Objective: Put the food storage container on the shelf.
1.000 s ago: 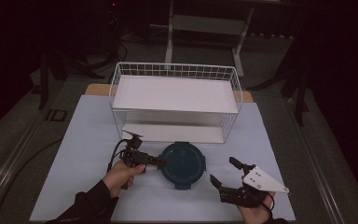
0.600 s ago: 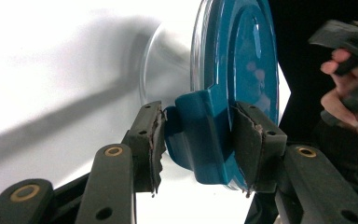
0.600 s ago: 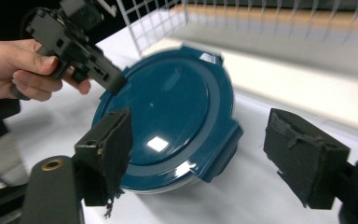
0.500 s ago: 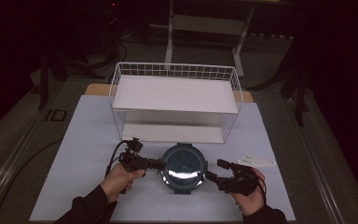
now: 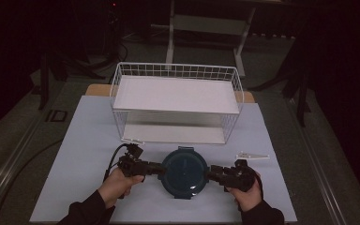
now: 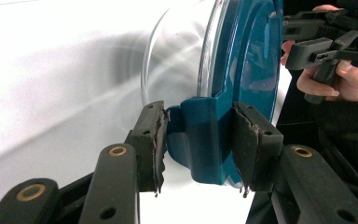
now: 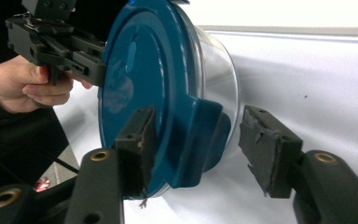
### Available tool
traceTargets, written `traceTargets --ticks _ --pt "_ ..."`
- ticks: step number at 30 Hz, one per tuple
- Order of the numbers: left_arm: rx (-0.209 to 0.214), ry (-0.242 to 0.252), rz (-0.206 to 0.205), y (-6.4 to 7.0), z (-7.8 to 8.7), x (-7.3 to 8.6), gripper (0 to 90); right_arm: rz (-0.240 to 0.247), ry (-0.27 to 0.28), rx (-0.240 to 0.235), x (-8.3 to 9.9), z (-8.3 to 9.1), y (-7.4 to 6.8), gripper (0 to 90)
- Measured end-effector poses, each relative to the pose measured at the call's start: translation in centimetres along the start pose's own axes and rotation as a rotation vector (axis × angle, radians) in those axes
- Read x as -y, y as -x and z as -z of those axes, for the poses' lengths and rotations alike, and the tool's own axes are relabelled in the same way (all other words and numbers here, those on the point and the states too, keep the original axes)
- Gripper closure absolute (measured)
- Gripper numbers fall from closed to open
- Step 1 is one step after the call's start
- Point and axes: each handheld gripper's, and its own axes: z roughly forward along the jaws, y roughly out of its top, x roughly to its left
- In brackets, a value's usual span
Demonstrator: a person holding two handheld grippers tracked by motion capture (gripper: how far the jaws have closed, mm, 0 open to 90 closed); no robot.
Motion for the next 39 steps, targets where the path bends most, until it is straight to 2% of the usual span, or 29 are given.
traceTargets --ticks 3,8,13,17,18,24,26,31,39 --pt "0.002 0.000 -0.010 0.1 0.1 0.1 57.4 -0.017 -0.021 -0.009 0.2 -0.3 0.1 47.0" --pt "0.000 0.002 -0.015 0.2 0.1 0.4 57.5 -0.042 -0.041 -0.037 0.4 -0.8 0.3 54.7" --pt "-0.009 0.014 -0.020 0.4 0.2 0.6 57.5 -0.064 -0.054 -0.063 0.5 -0.8 0.4 55.7" --pt "-0.036 0.036 -0.012 0.8 0.1 1.0 56.8 -0.101 -0.038 -0.064 0.8 -0.8 0.5 56.0" --pt "-0.052 0.034 -0.025 0.9 0.0 1.0 55.9 -0.107 -0.036 -0.063 0.8 -0.8 0.4 56.2" --pt "-0.057 0.040 -0.009 1.0 0.1 1.1 55.9 -0.114 -0.021 -0.047 0.9 -0.8 0.0 56.4" --pt "-0.065 0.048 -0.009 1.4 0.2 1.2 56.1 -0.129 -0.025 -0.043 0.8 -0.7 0.0 56.5" --pt "-0.065 0.074 -0.018 1.5 0.8 1.1 56.2 -0.112 -0.022 -0.053 0.5 -0.8 -0.3 56.6" --pt "-0.101 0.133 -0.060 1.6 2.5 0.1 56.1 -0.036 -0.001 -0.051 -1.8 -1.4 -1.0 56.5"
